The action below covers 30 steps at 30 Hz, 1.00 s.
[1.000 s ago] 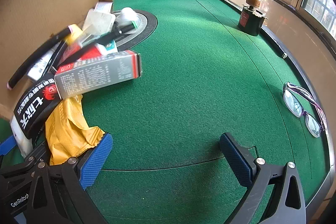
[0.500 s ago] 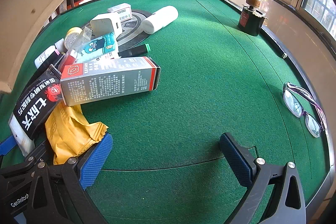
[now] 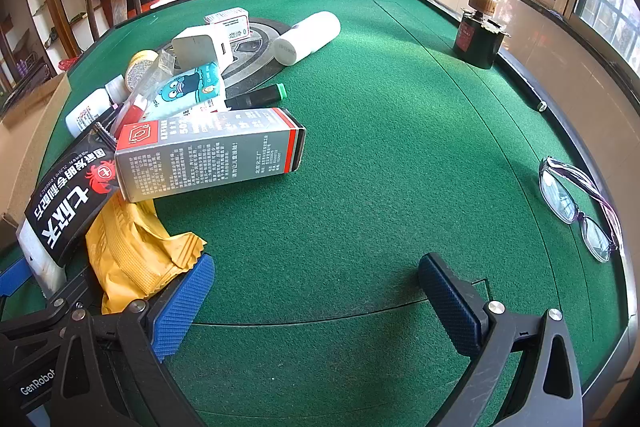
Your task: Organize objects
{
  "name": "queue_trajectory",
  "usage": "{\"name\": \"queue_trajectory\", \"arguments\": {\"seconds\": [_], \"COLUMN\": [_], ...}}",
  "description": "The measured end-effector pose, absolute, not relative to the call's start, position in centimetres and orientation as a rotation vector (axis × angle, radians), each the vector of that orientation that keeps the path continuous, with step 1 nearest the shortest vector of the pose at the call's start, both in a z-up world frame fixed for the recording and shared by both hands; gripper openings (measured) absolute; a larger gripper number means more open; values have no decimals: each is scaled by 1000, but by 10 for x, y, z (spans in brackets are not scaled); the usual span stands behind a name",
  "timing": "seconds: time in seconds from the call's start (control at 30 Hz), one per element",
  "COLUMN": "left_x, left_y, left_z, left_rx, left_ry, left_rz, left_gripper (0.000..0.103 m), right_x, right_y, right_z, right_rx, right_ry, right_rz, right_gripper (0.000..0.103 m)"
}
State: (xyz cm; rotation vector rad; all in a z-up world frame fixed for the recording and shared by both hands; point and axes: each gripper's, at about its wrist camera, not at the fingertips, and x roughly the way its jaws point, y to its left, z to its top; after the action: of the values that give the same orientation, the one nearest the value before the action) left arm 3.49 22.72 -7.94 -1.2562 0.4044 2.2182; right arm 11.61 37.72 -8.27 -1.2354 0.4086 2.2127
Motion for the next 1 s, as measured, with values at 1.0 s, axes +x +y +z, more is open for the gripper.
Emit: {"name": "queue_trajectory", "arguments": {"seconds": [1.0], "left_x": [39], "left_y": [222], "left_z": [-89], "left_rx": [-1229], "left_ry": [329], "left_rz": [2121], "left_gripper": [103], "right_x": [115], "right_y": [385], "right_z": [-82], "right_rx": [-1294], "right_ry": [344], "right_rz": [2324], "right_gripper": [103]}}
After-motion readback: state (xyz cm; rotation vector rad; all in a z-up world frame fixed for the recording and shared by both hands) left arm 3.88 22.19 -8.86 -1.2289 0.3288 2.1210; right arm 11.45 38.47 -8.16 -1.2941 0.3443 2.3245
